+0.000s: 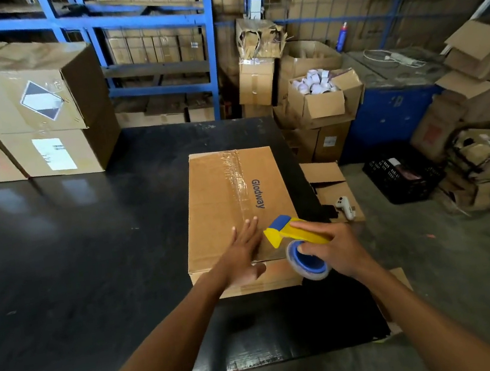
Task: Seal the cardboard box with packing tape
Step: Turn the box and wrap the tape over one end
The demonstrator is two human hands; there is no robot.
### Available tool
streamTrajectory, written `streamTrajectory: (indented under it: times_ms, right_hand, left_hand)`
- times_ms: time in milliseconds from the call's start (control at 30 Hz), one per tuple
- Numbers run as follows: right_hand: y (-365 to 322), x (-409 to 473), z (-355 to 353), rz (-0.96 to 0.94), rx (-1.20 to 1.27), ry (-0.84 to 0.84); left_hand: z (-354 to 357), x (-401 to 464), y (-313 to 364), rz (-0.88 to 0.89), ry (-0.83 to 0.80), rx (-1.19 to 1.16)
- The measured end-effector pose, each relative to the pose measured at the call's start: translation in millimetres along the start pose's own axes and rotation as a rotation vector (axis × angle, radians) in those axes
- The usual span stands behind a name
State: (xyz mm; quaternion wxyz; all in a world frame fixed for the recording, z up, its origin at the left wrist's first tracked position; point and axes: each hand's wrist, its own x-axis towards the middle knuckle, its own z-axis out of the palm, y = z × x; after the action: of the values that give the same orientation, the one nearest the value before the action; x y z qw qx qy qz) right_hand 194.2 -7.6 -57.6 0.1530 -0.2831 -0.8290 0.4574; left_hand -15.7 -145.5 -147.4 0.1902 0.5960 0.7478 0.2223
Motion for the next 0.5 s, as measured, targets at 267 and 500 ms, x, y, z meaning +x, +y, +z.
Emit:
streamTrajectory:
  times_ms: [267,500]
  right_hand:
    - [-1,-25,18,-0.558,-0.182,0.135]
    - [2,-13,47,-0.631,-0.310,0.006]
  left_hand:
    - [-54,-58,36,-0.675,0.090,-1.567]
    - [-66,-87,42,-0.642,0.152,-1.631]
